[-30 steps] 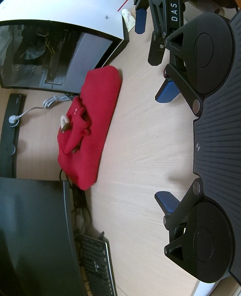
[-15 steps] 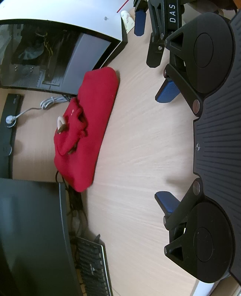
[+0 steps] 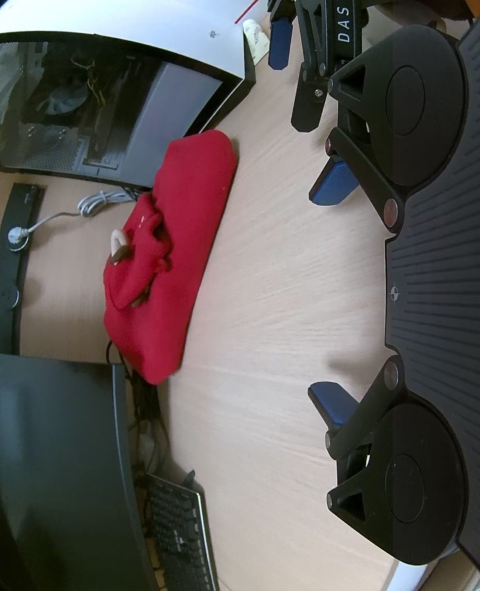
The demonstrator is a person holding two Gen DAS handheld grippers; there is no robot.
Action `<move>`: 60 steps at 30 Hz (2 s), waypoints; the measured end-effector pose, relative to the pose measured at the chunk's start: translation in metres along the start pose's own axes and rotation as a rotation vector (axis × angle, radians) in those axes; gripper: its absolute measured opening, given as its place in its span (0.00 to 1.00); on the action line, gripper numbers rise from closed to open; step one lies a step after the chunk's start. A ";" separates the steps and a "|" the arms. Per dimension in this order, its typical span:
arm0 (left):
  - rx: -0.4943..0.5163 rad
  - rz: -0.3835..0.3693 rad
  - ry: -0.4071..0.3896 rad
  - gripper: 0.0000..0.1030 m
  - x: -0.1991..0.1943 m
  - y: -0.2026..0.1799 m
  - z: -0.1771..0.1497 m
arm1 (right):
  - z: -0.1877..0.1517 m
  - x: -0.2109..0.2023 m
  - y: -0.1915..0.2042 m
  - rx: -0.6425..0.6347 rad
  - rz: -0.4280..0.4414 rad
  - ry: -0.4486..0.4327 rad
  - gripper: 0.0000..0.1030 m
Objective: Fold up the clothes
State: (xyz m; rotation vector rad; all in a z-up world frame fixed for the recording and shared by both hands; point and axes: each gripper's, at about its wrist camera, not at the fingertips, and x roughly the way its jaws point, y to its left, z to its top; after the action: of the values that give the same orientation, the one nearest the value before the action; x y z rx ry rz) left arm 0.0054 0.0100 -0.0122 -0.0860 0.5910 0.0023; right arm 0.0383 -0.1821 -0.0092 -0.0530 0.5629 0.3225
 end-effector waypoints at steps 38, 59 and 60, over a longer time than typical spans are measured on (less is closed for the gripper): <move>-0.136 0.029 0.003 1.00 0.007 0.046 0.014 | 0.093 0.057 -0.013 0.124 0.266 -0.010 1.00; -0.204 -0.043 -0.150 1.00 -0.060 0.170 0.011 | 0.223 0.224 0.009 0.451 0.421 -0.123 1.00; -0.226 -0.026 -0.168 1.00 -0.067 0.169 0.009 | 0.230 0.229 0.002 0.494 0.448 -0.129 1.00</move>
State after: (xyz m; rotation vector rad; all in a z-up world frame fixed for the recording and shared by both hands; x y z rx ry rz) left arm -0.0500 0.1801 0.0190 -0.3104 0.4194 0.0503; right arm 0.3389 -0.0828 0.0632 0.5748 0.5096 0.6087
